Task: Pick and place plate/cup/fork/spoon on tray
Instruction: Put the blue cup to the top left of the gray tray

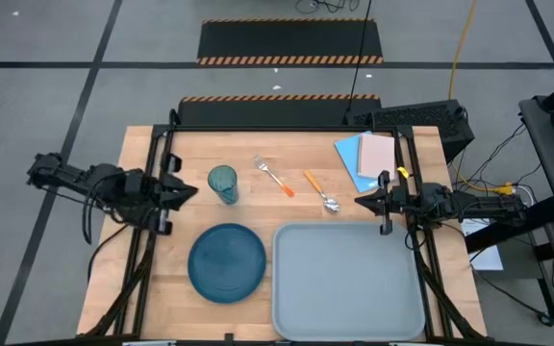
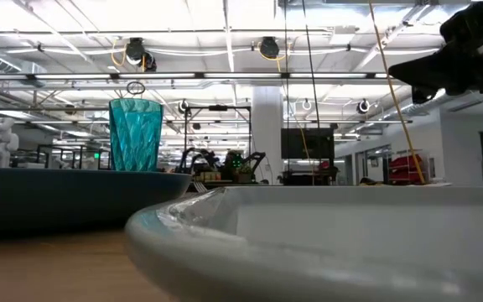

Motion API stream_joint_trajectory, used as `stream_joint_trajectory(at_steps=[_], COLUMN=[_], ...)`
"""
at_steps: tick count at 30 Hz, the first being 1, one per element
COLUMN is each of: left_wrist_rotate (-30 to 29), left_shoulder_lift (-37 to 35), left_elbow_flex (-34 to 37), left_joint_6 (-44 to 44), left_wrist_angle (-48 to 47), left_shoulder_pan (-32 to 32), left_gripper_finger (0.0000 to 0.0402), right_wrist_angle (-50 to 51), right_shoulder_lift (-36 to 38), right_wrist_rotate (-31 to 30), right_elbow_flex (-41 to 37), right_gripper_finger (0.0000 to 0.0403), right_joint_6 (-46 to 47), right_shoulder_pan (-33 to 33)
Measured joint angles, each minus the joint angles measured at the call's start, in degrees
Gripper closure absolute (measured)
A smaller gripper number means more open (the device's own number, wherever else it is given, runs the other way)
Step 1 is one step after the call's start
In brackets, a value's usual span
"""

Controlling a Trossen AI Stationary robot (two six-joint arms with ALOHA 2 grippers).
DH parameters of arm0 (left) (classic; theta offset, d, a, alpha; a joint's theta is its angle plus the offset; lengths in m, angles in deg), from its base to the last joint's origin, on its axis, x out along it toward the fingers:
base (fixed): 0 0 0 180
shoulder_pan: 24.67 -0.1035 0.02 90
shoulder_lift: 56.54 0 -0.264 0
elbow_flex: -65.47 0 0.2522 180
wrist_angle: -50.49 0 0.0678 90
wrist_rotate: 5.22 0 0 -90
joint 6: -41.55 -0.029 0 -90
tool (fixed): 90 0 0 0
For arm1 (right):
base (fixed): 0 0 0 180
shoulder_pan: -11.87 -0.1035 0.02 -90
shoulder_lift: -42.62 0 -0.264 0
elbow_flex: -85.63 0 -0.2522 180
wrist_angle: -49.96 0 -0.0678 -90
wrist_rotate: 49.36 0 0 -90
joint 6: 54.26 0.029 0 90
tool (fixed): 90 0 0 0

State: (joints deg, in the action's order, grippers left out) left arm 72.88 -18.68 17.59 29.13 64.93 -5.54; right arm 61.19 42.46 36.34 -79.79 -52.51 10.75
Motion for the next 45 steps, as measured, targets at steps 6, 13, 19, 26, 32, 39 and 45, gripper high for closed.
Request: stream_joint_trajectory(at_steps=[6,13,19,26,32,39,45], left_wrist_rotate=[0.0,-0.2,-2.9,-7.7,-9.4,-11.9,-17.4], left_shoulder_lift=[8.6,11.3,9.6,9.3,9.3,10.5,13.0], left_elbow_flex=[-6.4,-7.7,-7.7,-7.7,-7.7,-13.5,-14.7], left_joint_6=[-0.4,-1.0,2.1,4.0,7.1,14.2,21.4], left_wrist_angle=[-7.8,-9.0,-14.4,-19.6,-23.6,-43.3,-50.8], left_shoulder_pan=[1.5,1.5,0.5,-0.9,-1.5,-1.5,-1.7], left_gripper_finger=[0.0382,0.0382,0.0382,0.0382,0.0382,0.0382,0.0372], right_wrist_angle=[-4.7,-6.1,-5.8,-5.1,3.4,9.3,10.2], right_shoulder_lift=[0.0,-3.6,-15.1,-35.3,-51.4,-62.2,-64.5], right_wrist_rotate=[0.3,4.1,-3.7,-12.3,-18.2,-18.2,-18.2], right_elbow_flex=[0.2,5.4,12.7,26.7,41.0,49.5,49.8], right_gripper_finger=[0.0403,0.0403,0.0403,0.0403,0.0403,0.0403,0.0403], right_joint_6=[17.9,15.4,15.0,12.1,10.1,8.5,5.8], right_shoulder_pan=[0.0,-1.6,-6.1,-12.8,-17.1,-17.4,-15.9])
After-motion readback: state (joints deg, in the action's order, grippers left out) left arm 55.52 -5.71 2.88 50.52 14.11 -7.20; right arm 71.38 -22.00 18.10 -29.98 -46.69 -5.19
